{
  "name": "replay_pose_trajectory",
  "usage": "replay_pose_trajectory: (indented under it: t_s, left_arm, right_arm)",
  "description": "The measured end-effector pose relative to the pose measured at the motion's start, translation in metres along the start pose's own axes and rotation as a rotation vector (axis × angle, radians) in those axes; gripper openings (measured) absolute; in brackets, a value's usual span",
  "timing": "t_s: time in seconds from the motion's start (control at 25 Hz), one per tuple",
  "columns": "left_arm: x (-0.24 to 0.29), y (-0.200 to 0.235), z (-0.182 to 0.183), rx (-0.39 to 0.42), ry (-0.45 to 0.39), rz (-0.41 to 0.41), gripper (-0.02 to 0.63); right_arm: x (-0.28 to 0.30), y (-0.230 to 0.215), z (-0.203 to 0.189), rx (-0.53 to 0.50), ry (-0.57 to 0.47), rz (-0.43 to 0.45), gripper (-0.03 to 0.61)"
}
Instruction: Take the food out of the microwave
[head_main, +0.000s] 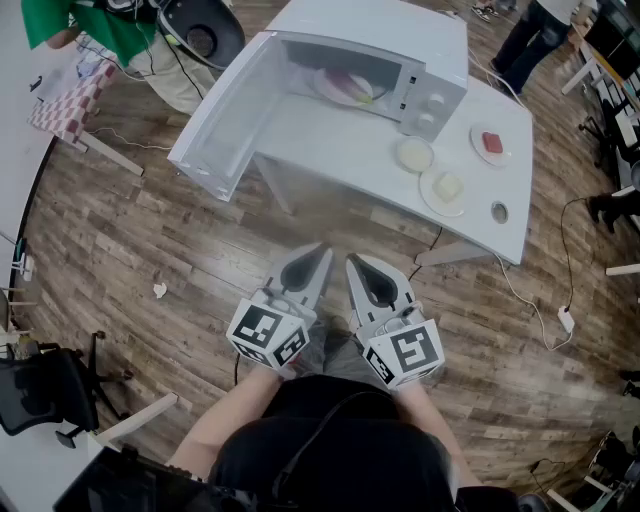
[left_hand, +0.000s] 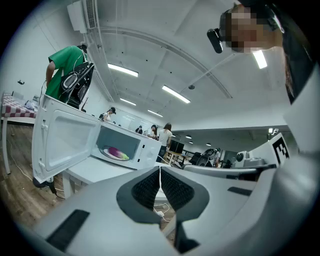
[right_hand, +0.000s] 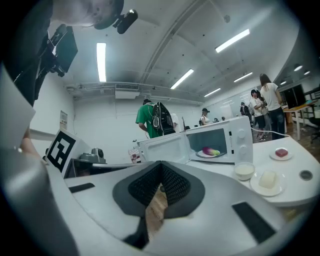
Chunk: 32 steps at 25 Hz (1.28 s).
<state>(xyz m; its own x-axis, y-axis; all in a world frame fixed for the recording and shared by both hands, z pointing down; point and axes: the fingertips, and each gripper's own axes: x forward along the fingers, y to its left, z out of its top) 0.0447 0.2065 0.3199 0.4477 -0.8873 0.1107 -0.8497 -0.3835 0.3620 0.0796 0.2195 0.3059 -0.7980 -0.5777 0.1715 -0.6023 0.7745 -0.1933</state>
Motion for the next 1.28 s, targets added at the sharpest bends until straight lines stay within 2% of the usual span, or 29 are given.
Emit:
replay_pose_trajectory:
  t_s: [0.72,1.0,1.28]
  left_arm:
    - [-0.008,-0.026,-0.005,0.023,-0.027,-0.011,0.017]
    - [-0.005,-0.012,-0.008,0.005,-0.022,0.009,0.017]
    - [0.030,0.010,-0.007,-0.018,-0.015,-0.027,0.017]
  right_arm:
    - [-0.024,0.007,-0.004,-0.014,-0.020,-0.005,0.020]
    - [-0.015,0.006,-0.006,-0.016,-0.016,-0.002,0.020]
    - [0.015,-0.016,-0.005,0.002,-0.018,-0.018,0.020]
